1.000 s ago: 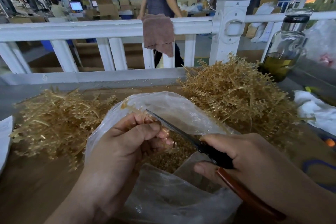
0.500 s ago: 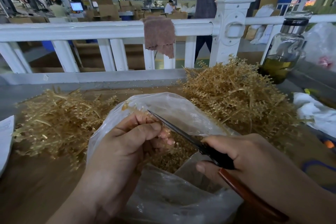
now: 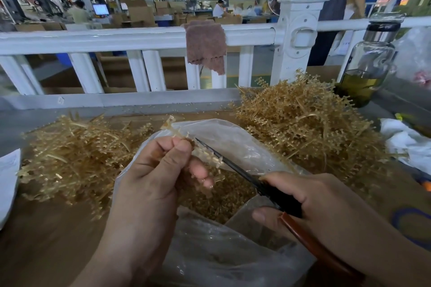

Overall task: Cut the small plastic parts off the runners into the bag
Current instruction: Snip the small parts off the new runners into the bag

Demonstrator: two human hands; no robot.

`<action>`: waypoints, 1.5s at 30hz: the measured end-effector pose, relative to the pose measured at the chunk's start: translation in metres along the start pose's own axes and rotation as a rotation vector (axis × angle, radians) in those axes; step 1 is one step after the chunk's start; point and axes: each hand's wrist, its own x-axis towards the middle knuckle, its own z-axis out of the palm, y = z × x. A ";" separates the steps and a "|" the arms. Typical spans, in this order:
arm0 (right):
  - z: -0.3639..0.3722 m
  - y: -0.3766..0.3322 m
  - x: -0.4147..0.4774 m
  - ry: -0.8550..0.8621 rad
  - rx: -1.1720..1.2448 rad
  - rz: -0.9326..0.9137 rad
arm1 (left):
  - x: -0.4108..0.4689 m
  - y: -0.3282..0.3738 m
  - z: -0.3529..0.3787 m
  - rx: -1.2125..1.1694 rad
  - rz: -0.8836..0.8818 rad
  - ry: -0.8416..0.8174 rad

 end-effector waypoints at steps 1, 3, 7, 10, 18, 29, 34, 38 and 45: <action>0.000 0.000 0.000 0.000 0.006 0.006 | 0.000 -0.001 -0.001 -0.002 0.012 0.003; 0.000 -0.001 -0.002 0.005 0.014 0.020 | 0.001 -0.002 -0.004 0.006 0.026 0.008; -0.001 -0.003 -0.003 0.031 0.007 0.030 | 0.002 -0.002 -0.009 -0.019 0.006 -0.018; -0.003 -0.004 -0.003 0.029 -0.004 0.037 | 0.002 0.000 -0.009 -0.077 -0.006 -0.051; -0.009 -0.002 -0.005 -0.005 0.060 0.037 | 0.002 -0.002 -0.007 -0.035 0.052 -0.043; -0.013 -0.010 -0.009 -0.075 0.036 0.031 | 0.001 -0.005 -0.007 0.023 0.076 0.007; -0.015 -0.008 -0.009 -0.069 0.014 0.027 | 0.001 -0.006 -0.004 0.018 0.103 0.005; -0.015 -0.010 -0.009 -0.086 -0.009 0.039 | 0.000 -0.005 -0.004 0.024 0.117 0.000; -0.015 -0.008 -0.009 -0.069 -0.045 0.028 | 0.000 -0.004 -0.004 0.064 0.136 -0.006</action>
